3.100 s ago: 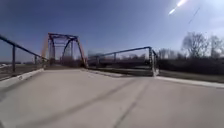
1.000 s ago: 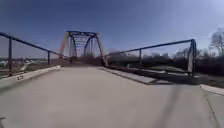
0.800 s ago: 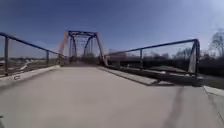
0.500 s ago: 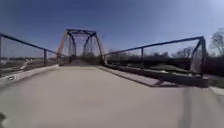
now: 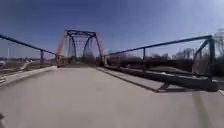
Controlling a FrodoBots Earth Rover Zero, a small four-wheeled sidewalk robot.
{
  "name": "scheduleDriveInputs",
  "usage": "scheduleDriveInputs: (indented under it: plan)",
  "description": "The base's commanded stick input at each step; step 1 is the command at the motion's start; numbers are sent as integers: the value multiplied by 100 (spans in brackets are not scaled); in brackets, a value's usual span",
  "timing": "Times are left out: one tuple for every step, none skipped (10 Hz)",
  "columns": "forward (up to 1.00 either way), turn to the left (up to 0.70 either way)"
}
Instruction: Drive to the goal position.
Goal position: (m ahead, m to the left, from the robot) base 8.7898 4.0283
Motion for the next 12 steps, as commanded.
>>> scheduleDriveInputs:
  plan:
    - [70, 0]
    - [70, 0]
    - [70, 0]
    - [70, 0]
    - [70, 0]
    - [70, 0]
    - [70, 0]
    - [21, 0]
    - [0, 0]
    - [0, 0]
    - [0, 0]
    - [0, 0]
